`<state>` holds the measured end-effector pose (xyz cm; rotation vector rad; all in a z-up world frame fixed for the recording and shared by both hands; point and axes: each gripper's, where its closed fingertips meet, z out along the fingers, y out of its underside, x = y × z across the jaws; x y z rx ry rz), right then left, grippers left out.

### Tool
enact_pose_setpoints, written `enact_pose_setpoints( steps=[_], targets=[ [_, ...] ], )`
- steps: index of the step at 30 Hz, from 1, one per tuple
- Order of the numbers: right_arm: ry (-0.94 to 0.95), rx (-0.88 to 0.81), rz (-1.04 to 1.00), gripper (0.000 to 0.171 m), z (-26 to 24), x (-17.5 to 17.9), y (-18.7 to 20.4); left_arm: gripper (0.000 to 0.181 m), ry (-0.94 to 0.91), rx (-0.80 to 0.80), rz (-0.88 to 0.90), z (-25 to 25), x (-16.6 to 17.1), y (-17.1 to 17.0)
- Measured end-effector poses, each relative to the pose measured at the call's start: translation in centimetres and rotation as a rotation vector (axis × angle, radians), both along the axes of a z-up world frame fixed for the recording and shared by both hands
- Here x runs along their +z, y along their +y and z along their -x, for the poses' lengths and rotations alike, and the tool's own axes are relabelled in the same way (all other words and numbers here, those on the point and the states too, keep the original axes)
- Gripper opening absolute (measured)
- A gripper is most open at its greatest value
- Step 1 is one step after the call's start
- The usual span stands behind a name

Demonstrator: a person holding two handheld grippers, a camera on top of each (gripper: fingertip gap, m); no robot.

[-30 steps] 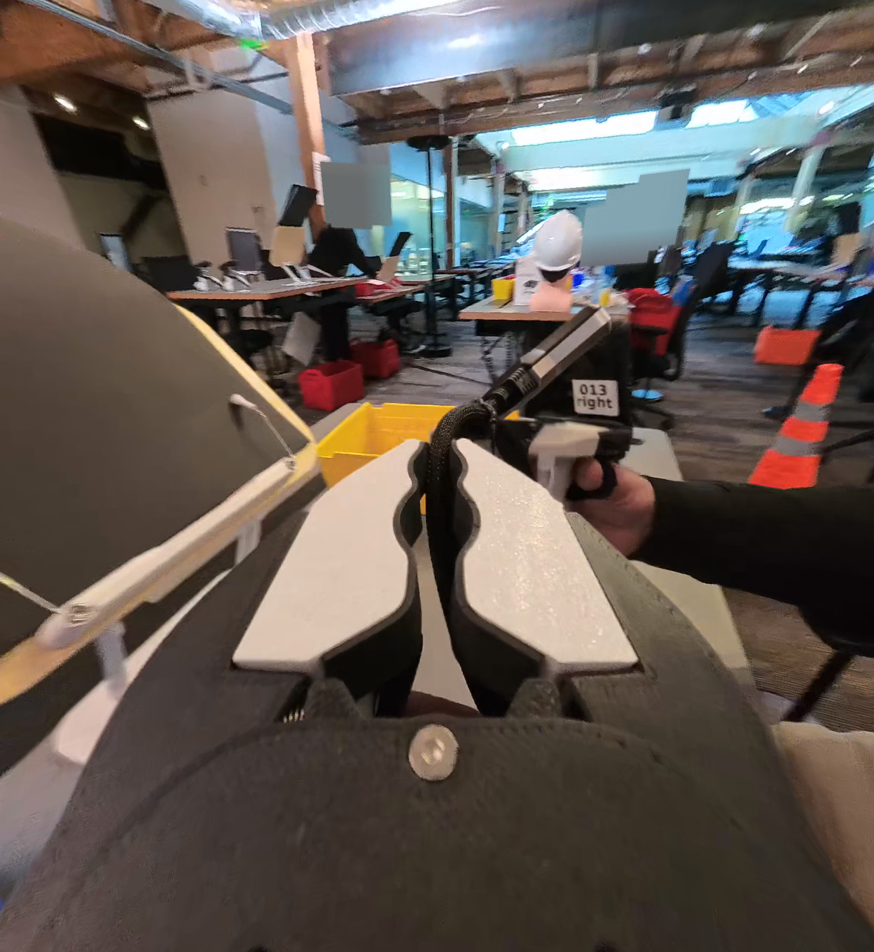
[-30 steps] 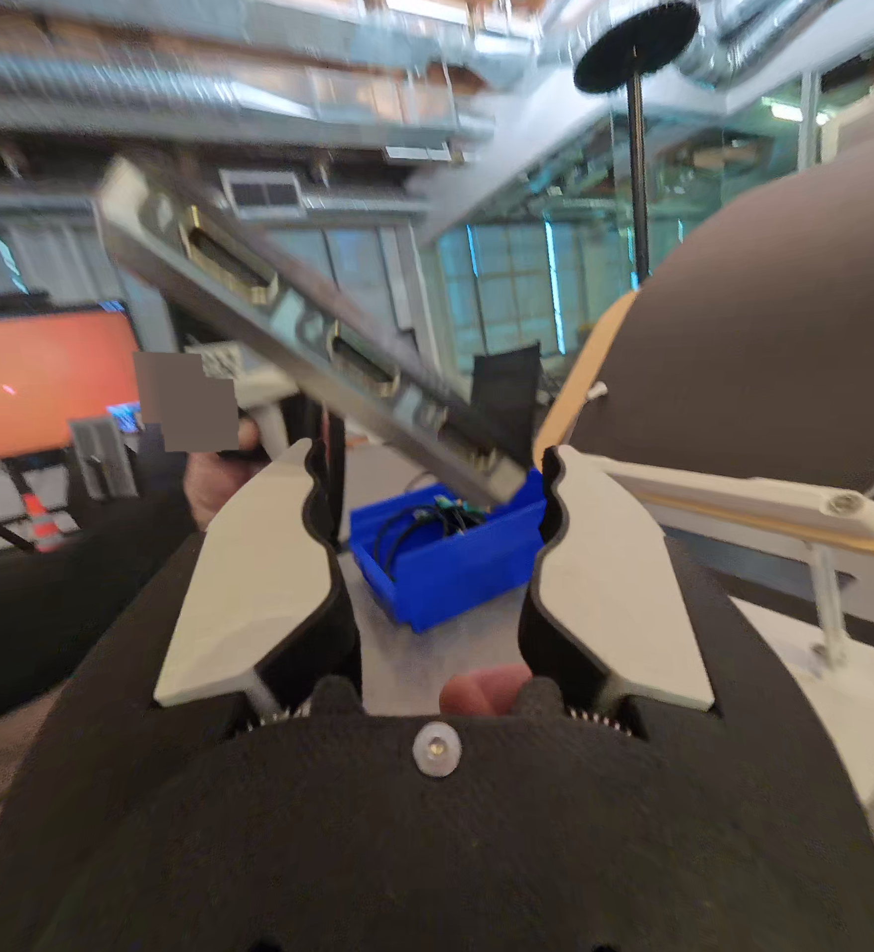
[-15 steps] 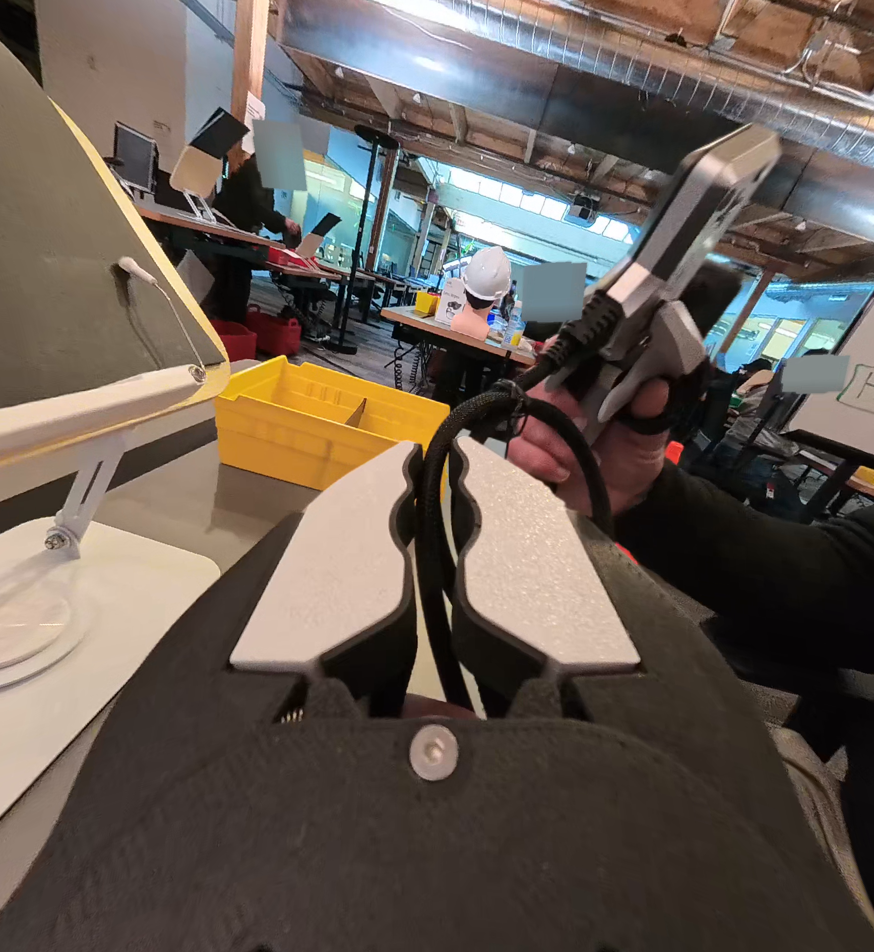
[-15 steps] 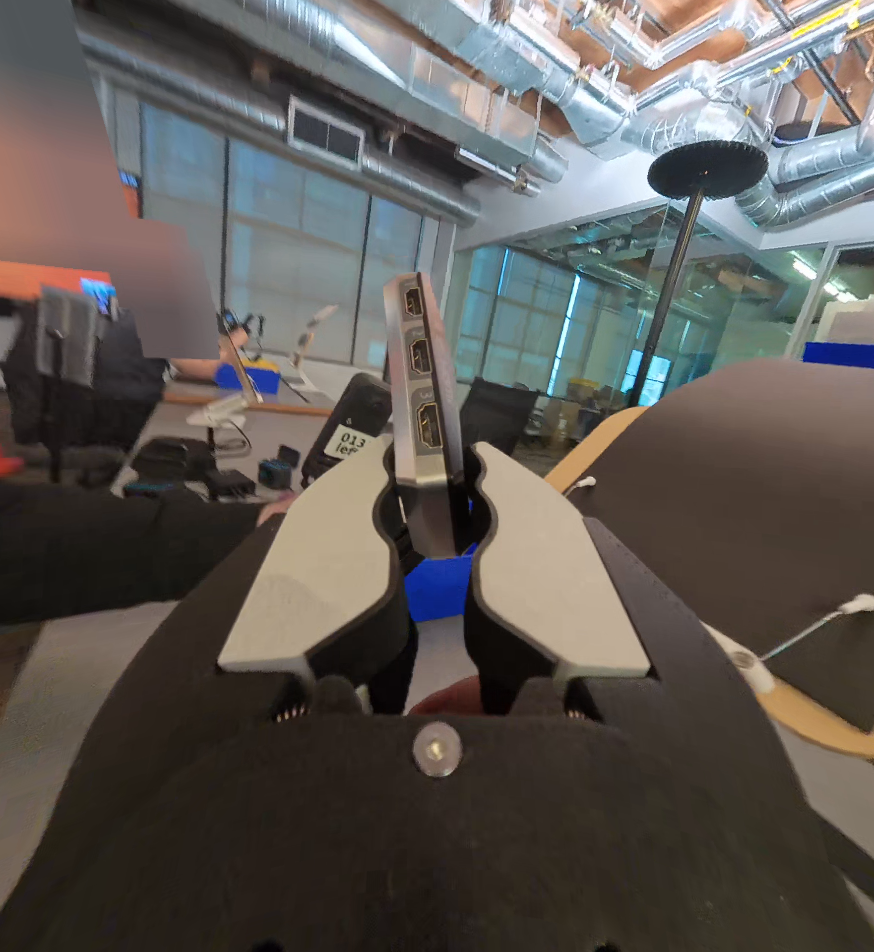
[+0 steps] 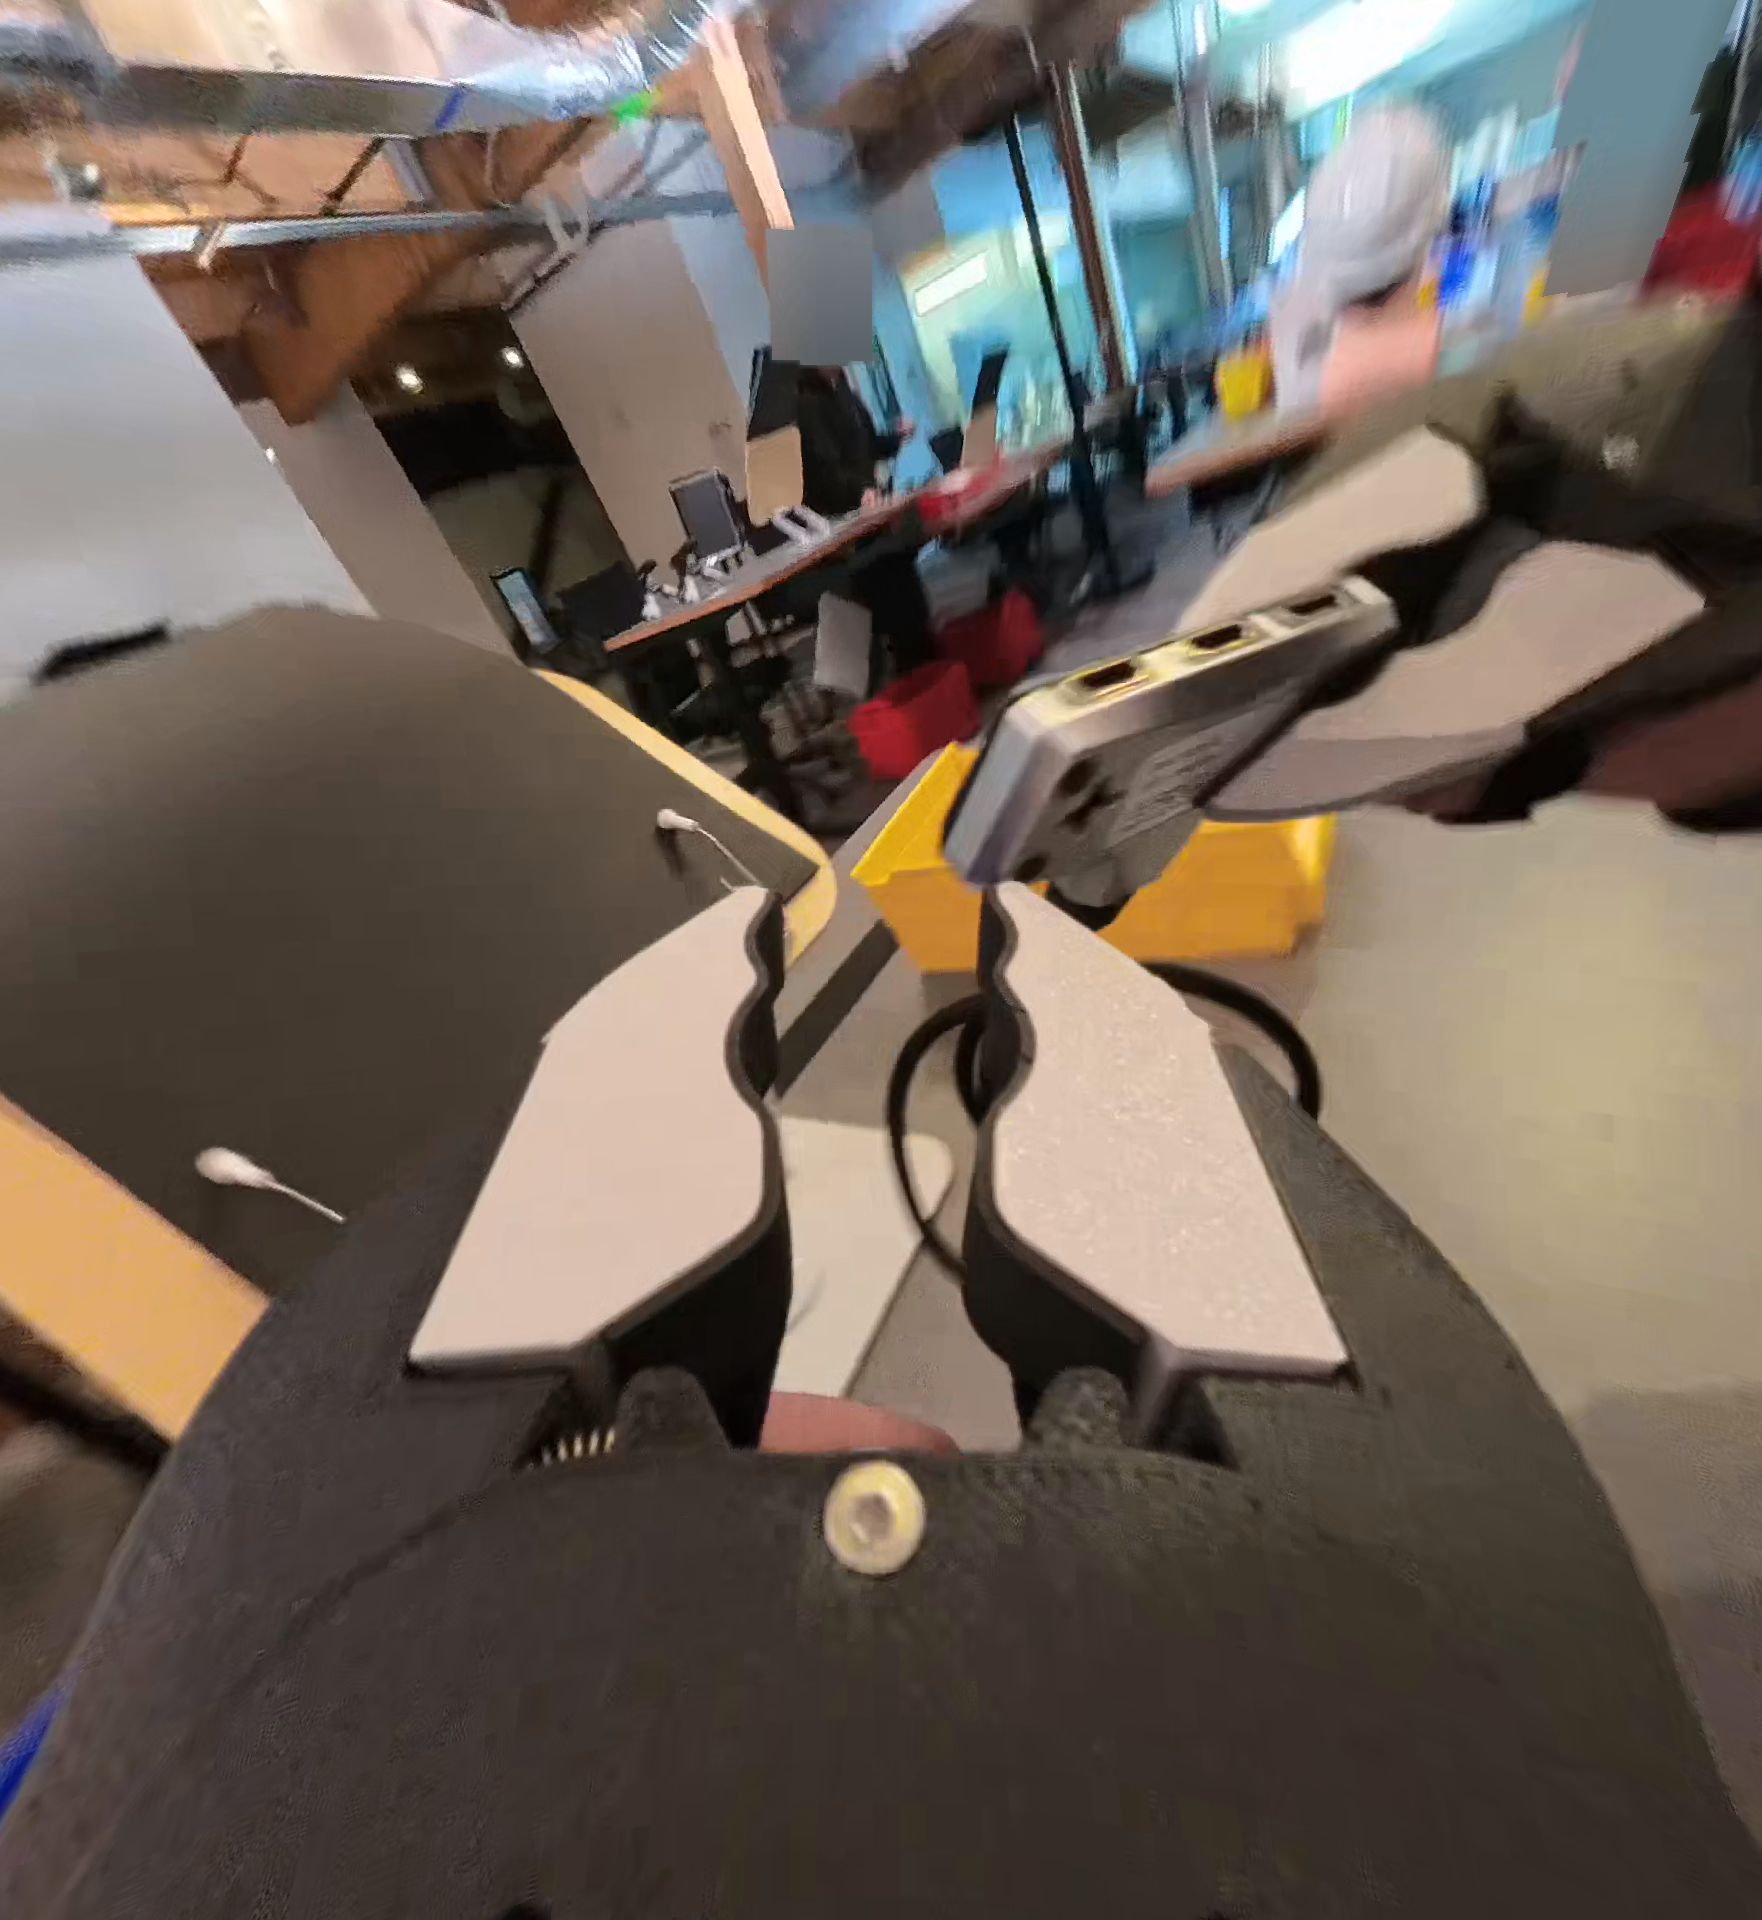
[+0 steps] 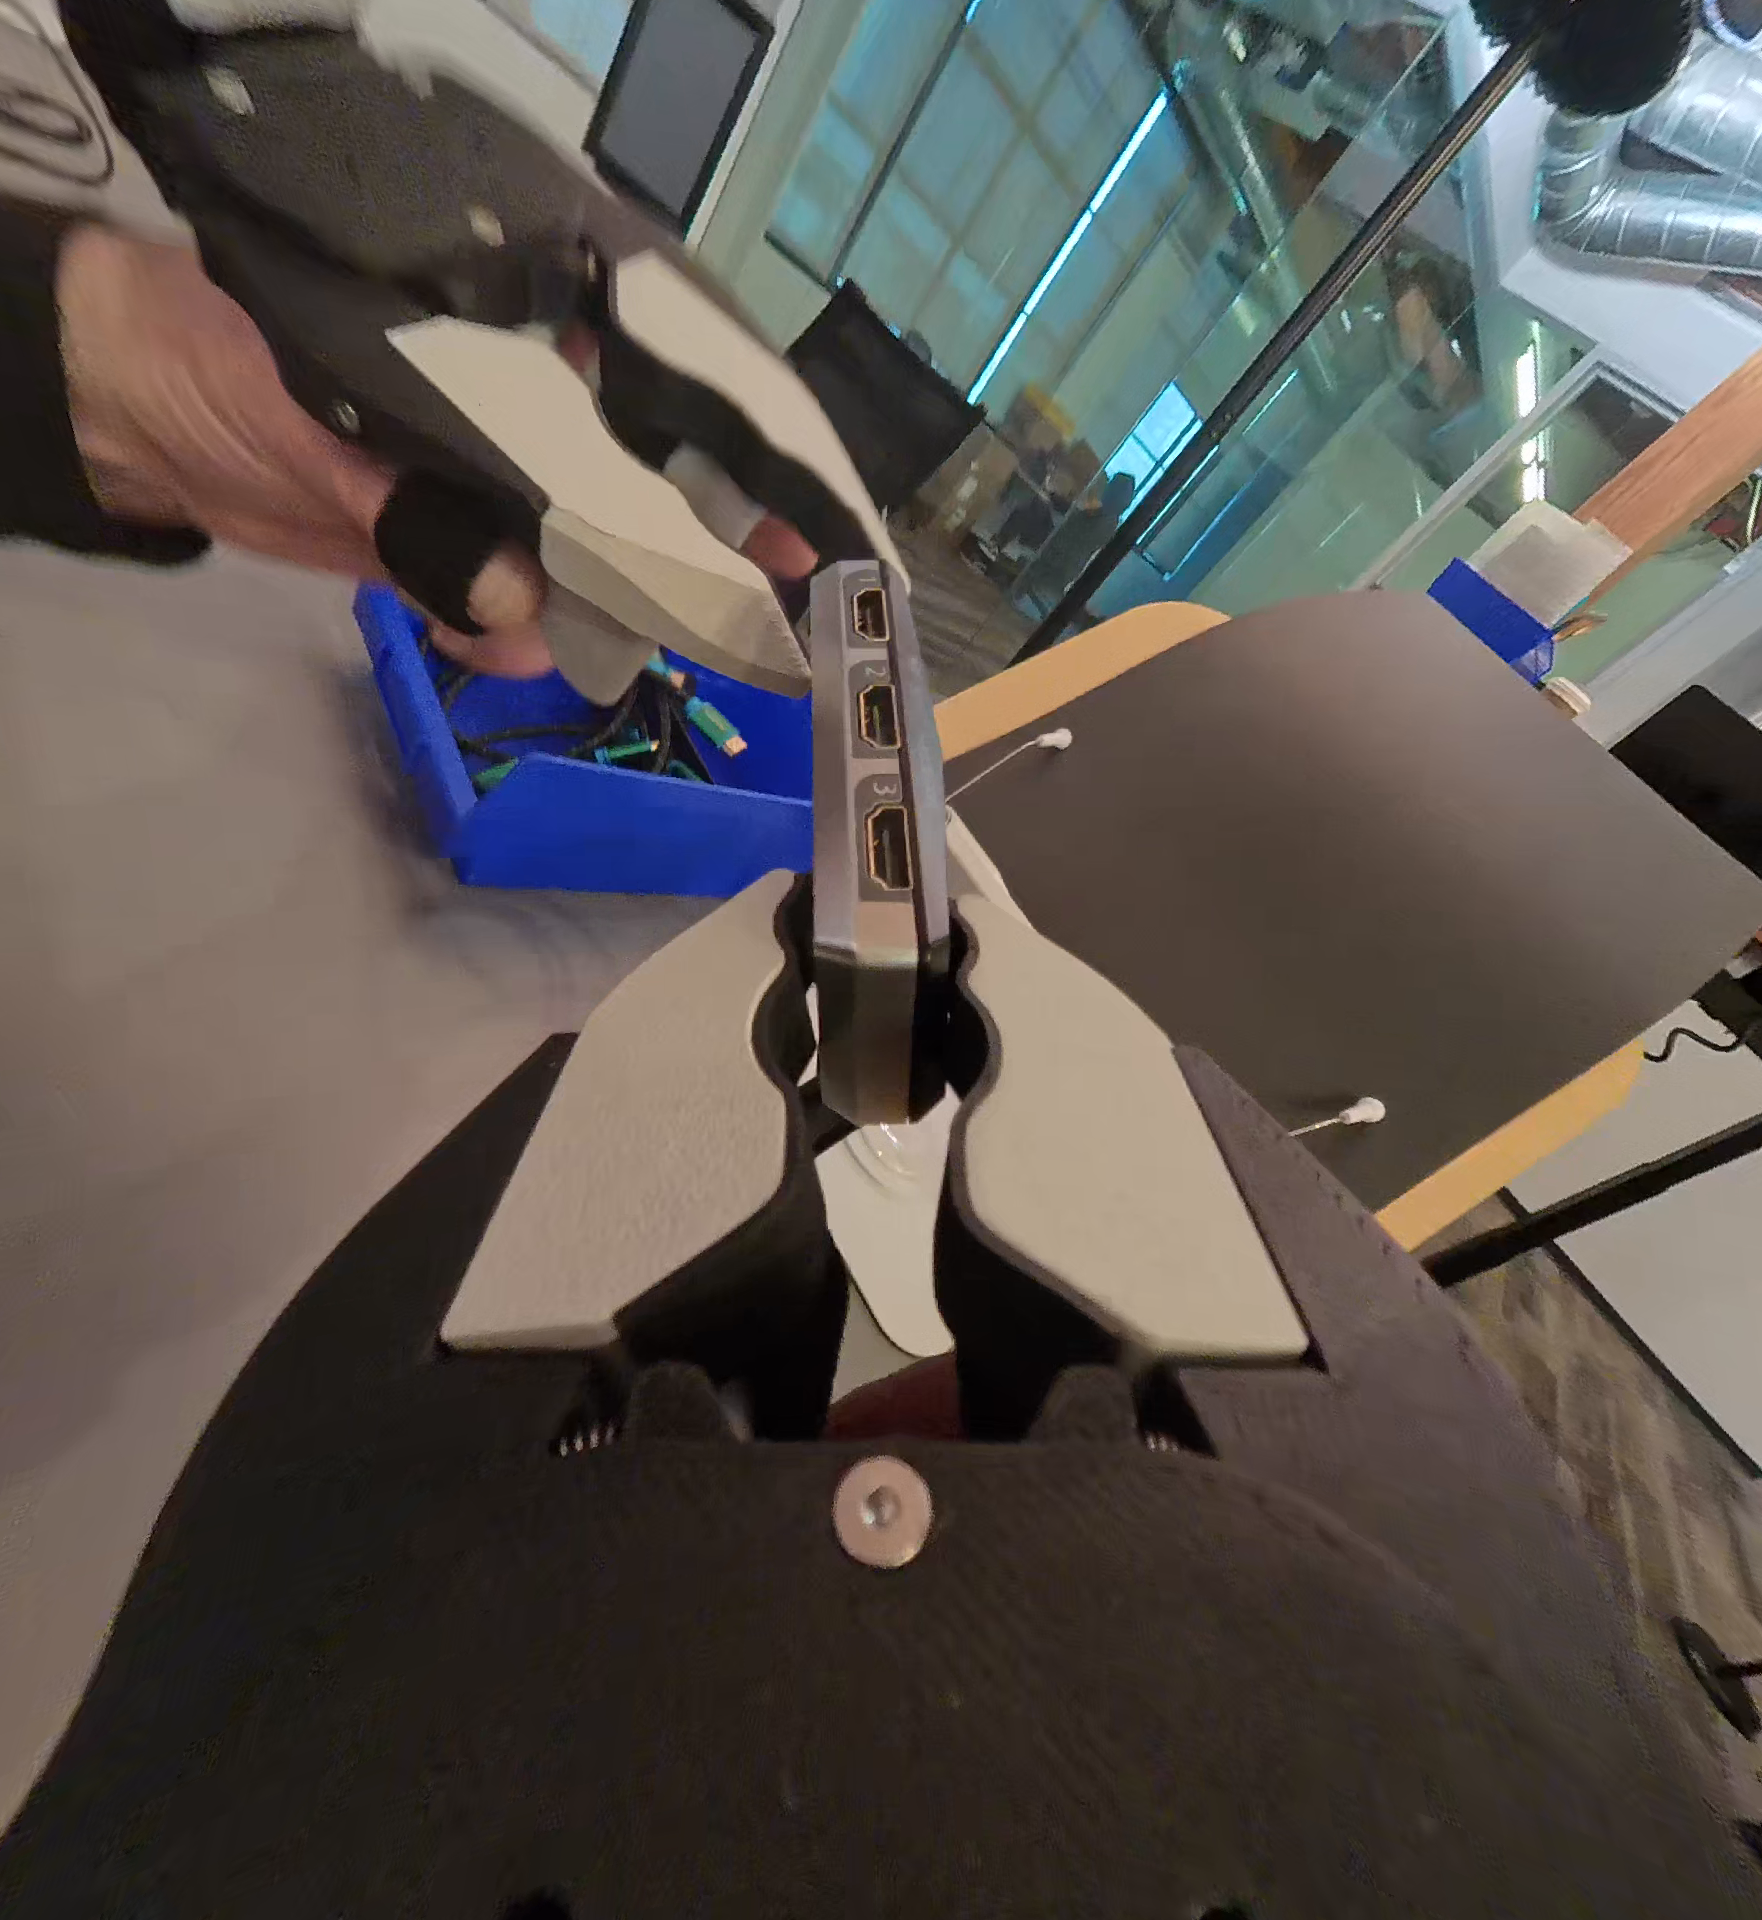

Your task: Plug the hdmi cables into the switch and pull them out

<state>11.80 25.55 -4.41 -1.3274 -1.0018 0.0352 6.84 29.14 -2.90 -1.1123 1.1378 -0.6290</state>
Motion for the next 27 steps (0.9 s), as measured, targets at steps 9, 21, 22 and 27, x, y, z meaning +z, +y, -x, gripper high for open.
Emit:
enact_pose_setpoints(
  steps=[9,21,22,27],
  targets=[
    [-0.234,-0.046,-0.016,0.02,1.3,-2.3,0.2,0.043,0.517,0.112,-0.46,-1.8,-2.6,-2.1],
    [-0.321,-0.045,-0.092,0.028,2.1,-2.8,0.0,0.022,0.594,0.082,-0.586,-1.3,-4.3,-2.8],
    [-0.319,-0.037,-0.098,0.032,2.1,-2.7,-0.1,0.022,0.589,0.074,-0.582,-1.2,-4.3,-2.8],
    [-0.333,-0.029,-0.121,0.042,1.8,-2.7,-0.2,0.021,0.568,-0.006,-0.583,-0.8,-4.0,-3.8]
  ],
)
